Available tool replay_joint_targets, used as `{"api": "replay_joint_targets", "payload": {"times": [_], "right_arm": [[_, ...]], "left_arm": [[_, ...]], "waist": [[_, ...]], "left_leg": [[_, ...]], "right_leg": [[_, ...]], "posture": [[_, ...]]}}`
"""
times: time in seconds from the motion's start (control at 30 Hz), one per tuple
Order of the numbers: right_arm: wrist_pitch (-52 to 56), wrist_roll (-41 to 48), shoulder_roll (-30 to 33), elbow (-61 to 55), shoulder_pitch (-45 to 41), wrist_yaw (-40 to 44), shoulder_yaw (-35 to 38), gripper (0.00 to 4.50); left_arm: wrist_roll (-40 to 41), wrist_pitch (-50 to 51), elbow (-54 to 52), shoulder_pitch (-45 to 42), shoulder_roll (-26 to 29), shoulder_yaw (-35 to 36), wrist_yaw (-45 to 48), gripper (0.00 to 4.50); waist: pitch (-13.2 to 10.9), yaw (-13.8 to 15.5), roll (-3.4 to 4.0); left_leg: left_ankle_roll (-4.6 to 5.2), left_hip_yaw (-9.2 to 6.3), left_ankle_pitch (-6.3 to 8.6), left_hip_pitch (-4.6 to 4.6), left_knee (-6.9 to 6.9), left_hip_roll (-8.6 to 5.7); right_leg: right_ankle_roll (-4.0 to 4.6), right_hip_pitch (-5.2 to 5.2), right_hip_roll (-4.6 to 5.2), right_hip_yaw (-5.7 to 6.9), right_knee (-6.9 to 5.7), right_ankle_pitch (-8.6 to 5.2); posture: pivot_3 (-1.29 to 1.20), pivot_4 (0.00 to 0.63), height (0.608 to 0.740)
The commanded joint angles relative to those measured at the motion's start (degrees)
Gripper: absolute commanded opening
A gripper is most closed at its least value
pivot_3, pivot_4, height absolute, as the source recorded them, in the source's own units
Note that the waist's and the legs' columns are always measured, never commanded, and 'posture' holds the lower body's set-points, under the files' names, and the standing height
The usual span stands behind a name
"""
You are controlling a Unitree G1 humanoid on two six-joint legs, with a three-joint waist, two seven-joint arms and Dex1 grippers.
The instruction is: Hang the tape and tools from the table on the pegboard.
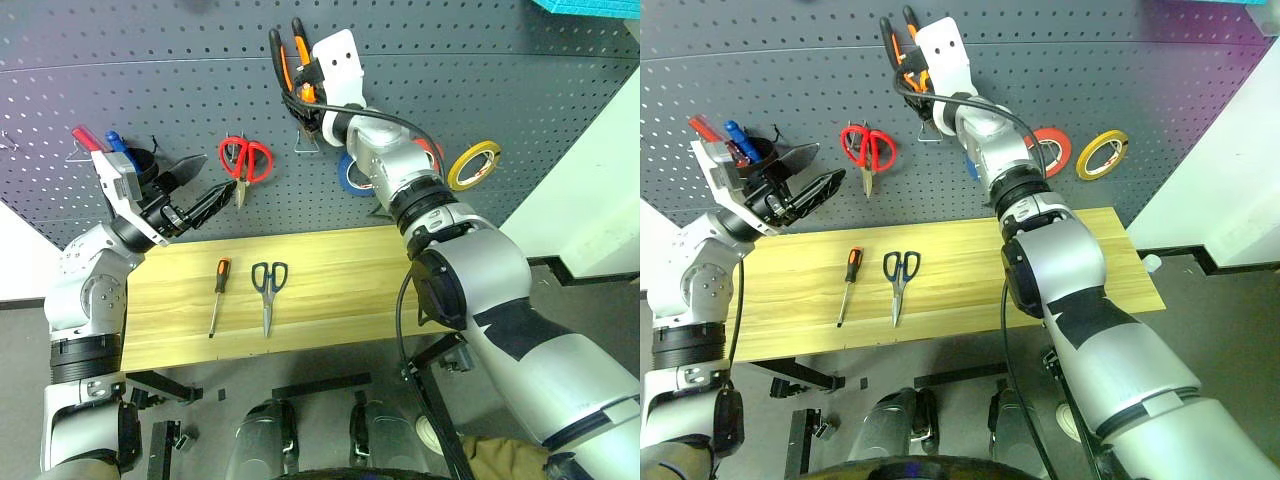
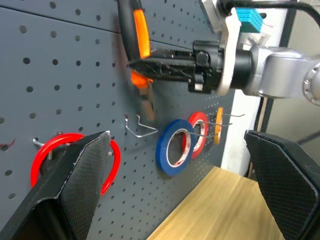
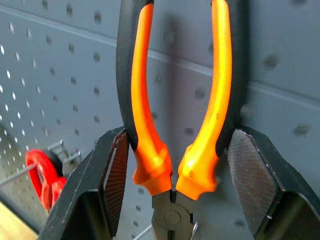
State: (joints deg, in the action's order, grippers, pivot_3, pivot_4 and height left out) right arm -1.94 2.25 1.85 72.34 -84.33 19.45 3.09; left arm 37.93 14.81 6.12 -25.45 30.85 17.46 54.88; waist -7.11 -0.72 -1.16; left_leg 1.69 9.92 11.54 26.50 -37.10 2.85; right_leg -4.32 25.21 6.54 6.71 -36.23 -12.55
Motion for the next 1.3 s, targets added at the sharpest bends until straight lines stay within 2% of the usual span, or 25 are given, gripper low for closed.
{"api": "replay_joint_targets", "payload": {"times": [0.03,0.33,0.63,0.97,1.3], "right_arm": [[-2.8,-0.4,-0.5,-1.2,-1.3,-0.5,0.4,2.61],[-3.4,-0.7,-1.4,0.3,-1.4,-1.5,1.9,2.61],[-4.5,-0.2,-1.7,0.5,-1.0,-2.2,3.4,2.61],[-5.1,0.0,-0.9,1.1,-1.2,-3.6,5.3,2.61],[-4.7,-1.3,-0.8,2.7,0.7,-6.6,4.9,2.61]], "left_arm": [[0.1,-0.4,-1.2,-0.4,0.1,0.3,0.0,4.50],[-0.9,-0.5,-0.4,-1.0,-0.5,-1.0,-0.6,4.50],[0.7,4.0,-7.0,2.2,-0.7,-0.9,-3.3,4.50],[0.8,6.2,-10.2,3.4,-1.6,-1.7,-4.8,4.50],[0.4,7.4,-14.7,6.4,-1.6,-2.4,-8.4,4.50]], "waist": [[0.0,0.0,0.00],[0.1,0.0,-0.08],[0.1,0.1,-0.05],[0.1,0.4,-0.01],[-0.3,1.6,0.45]], "left_leg": [[0.00,0.00,0.00,0.00,0.00,0.00],[0.00,0.01,0.00,0.00,0.00,0.00],[0.00,-0.01,0.00,0.00,0.01,0.00],[0.01,-0.07,0.00,-0.02,-0.01,0.01],[0.02,-0.36,0.00,-0.20,-0.04,0.07]], "right_leg": [[0.00,0.00,0.00,0.00,0.00,0.00],[0.00,-0.01,0.00,0.00,0.00,0.00],[0.00,-0.01,0.00,-0.01,0.00,0.00],[0.02,-0.03,0.01,-0.01,0.01,-0.01],[0.07,-0.20,0.01,-0.02,0.01,-0.04]], "posture": [[0.18,0.010,0.740],[0.18,0.006,0.740],[0.21,0.059,0.740],[0.22,0.088,0.740],[0.25,0.165,0.740]]}}
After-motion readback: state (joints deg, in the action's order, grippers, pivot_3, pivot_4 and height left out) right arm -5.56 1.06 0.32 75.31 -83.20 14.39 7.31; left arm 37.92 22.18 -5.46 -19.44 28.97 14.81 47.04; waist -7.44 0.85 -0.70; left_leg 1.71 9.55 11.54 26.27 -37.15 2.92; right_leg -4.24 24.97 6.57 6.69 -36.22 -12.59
